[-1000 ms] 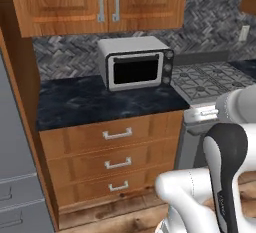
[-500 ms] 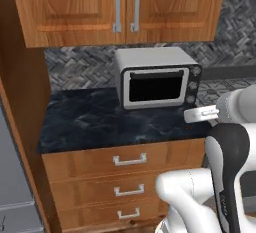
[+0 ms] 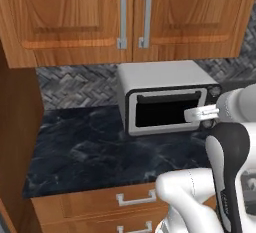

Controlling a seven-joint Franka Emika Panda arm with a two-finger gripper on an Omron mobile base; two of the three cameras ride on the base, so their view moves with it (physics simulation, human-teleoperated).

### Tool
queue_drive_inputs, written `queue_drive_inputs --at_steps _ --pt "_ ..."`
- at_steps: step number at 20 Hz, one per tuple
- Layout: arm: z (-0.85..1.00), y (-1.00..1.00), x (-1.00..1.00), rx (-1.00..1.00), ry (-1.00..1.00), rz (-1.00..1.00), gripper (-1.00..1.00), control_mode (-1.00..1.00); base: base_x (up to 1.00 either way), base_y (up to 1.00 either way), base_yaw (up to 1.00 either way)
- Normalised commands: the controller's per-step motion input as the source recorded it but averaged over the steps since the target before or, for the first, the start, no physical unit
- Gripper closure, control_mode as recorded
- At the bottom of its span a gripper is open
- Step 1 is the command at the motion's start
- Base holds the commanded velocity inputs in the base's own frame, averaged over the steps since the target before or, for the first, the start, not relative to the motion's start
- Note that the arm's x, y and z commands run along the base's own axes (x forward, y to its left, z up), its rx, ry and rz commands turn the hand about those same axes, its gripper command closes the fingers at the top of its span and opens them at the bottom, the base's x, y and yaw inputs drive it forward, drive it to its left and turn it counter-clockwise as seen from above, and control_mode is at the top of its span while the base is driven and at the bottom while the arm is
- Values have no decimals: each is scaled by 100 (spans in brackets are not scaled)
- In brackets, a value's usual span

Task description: Navigate to the toaster oven.

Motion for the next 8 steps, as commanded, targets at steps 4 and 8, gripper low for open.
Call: queue_drive_inputs --at_steps 4,8 --pt "0 0 0 0 0 0 -100 100 95 -28 -7" --pt "0 0 0 0 0 0 -100 100 73 -56 12"
